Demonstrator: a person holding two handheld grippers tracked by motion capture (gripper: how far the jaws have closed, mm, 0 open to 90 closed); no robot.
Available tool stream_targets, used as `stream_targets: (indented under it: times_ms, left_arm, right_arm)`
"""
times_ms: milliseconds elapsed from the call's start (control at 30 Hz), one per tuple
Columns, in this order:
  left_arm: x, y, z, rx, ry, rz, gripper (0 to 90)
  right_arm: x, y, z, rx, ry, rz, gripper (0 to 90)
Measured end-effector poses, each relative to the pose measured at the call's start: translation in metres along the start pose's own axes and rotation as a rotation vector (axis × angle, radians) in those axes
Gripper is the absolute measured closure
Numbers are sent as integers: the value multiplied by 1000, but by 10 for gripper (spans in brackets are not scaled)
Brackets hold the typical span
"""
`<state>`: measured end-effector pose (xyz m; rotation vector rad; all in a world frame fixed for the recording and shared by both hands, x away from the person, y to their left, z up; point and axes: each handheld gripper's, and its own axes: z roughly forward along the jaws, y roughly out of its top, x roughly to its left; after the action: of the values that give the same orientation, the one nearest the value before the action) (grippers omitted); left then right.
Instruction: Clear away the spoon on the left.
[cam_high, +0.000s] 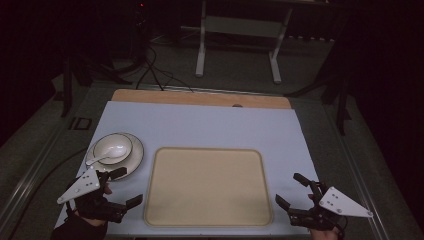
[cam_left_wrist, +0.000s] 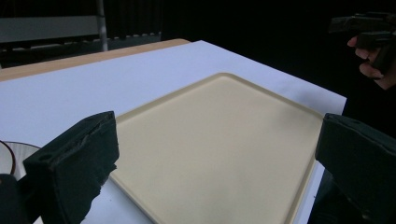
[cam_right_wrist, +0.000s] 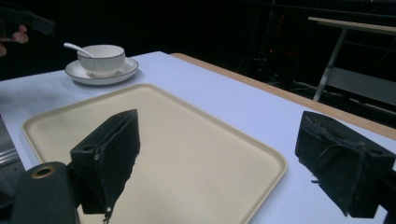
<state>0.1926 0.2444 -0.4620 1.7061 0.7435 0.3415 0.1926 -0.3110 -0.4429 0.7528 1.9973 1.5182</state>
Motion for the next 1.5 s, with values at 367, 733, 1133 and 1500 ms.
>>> stream_targets:
  times_ms: [367, 733, 1133, 1500]
  left_arm:
    - [-7, 7, 8, 65, -32, 22, 1]
    - [-14, 14, 15, 104, -74, 71, 9]
    - [-17, 39, 16, 95, -101, 99, 14]
    - [-3, 67, -4, 59, -16, 119, 39]
  right_arm:
    - [-2, -3, 1, 11, -3, -4, 136]
    - [1, -2, -1, 1, -1, -8, 133]
    - [3, -2, 2, 5, 2, -6, 133]
    - [6, -1, 3, 6, 11, -13, 130]
